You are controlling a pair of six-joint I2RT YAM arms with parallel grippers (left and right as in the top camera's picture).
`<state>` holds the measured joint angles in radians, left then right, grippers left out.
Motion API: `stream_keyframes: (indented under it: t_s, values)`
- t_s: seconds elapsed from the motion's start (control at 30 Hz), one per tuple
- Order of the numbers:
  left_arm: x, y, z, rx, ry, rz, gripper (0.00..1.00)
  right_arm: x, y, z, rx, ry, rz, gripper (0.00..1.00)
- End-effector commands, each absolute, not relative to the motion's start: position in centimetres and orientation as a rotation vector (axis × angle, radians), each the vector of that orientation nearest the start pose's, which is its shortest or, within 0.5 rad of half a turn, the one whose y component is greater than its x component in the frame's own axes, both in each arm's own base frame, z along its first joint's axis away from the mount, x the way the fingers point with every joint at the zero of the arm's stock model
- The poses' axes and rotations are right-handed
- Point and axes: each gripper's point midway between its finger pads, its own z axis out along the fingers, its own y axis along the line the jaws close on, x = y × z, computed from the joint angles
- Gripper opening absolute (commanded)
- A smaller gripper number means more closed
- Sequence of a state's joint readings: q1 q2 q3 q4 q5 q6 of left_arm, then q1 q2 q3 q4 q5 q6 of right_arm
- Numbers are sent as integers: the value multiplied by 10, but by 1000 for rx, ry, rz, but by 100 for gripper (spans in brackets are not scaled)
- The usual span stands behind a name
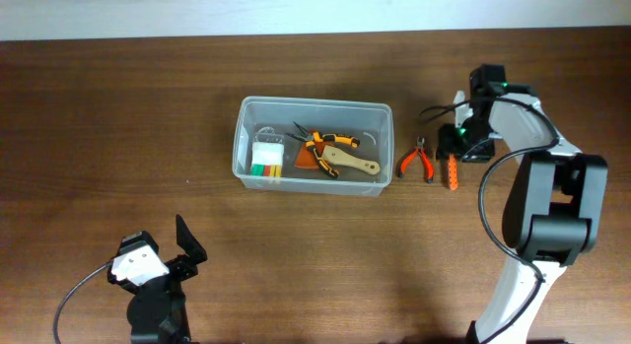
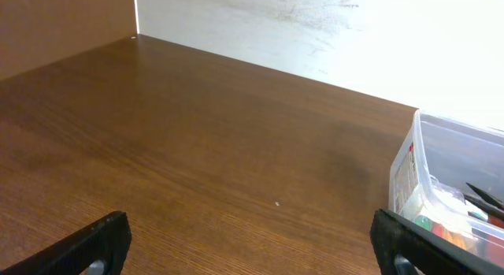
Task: Pack container
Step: 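Grasp the orange ribbed tool with the right gripper, then carry the orange ribbed tool into the container and release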
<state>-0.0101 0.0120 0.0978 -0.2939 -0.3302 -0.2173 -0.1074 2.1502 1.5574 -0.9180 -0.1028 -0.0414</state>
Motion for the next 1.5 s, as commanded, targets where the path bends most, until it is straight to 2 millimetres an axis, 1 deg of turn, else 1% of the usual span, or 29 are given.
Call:
stream_keyframes:
  t_s: [0.0,0.13,0.2,0.27,0.37,0.4,0.53,0.6,0.63,0.67,0.73,0.8,0.87,0.9,1.0,1.03,1.07,1.1,1.13,1.17,1.2,1.27,1.3,1.37,1.4,1.43,1.47]
  values:
    - [227,54,148,-411,1717,138,99,412,-24,4,89,3062,163,45]
    - [227,54,148,-411,1717,138,99,409,-24,0,90,3072,165,42]
    - [227,54,148,-411,1717,138,99,409,-24,0,90,3071,165,38]
    - [227,54,148,-411,1717,138,99,409,-24,0,90,3071,165,30]
    - [227,54,148,-411,1717,138,99,409,-24,0,91,3072,165,26]
    - [227,54,148,-411,1717,138,99,409,-24,0,91,3072,165,22]
    - [227,54,148,-411,1717,138,99,410,-25,1,90,3070,155,16]
    - [227,54,148,-411,1717,138,99,410,-30,4,92,3072,120,8]
    - [227,54,148,-411,1717,138,99,412,-30,8,93,3069,117,5]
    - [227,54,148,-411,1717,138,99,414,-31,13,92,3063,115,4]
    - [227,54,148,-411,1717,138,99,423,-32,31,89,3035,106,4]
    - [227,54,148,-411,1717,138,99,436,-32,60,82,2989,100,4]
    - [227,54,148,-411,1717,138,99,449,-30,100,64,2927,94,4]
    - [227,54,148,-411,1717,138,99,454,-25,124,49,2894,105,4]
    - [227,54,148,-411,1717,138,99,463,4,204,-59,2763,167,4]
    - [227,54,148,-411,1717,138,99,465,17,226,-123,2714,189,4]
    - [227,54,148,-411,1717,138,99,467,37,255,-228,2641,216,4]
    - [227,54,148,-411,1717,138,99,467,52,272,-305,2590,233,4]
    - [227,54,148,-411,1717,138,99,466,73,290,-401,2530,250,4]
    - [227,54,148,-411,1717,138,99,463,94,303,-503,2474,259,4]
    - [227,54,148,-411,1717,138,99,460,115,310,-609,2428,260,4]
    - [227,54,148,-411,1717,138,99,448,158,312,-836,2351,255,4]
    - [227,54,148,-411,1717,138,99,442,178,306,-948,2325,257,4]
    - [227,54,148,-411,1717,138,99,428,215,285,-1163,2282,262,4]
    - [227,54,148,-411,1717,138,99,422,227,273,-1256,2267,257,4]
    - [227,54,148,-411,1717,138,99,416,239,258,-1375,2244,237,4]
    - [227,54,148,-411,1717,138,99,411,247,239,-1497,2221,202,4]
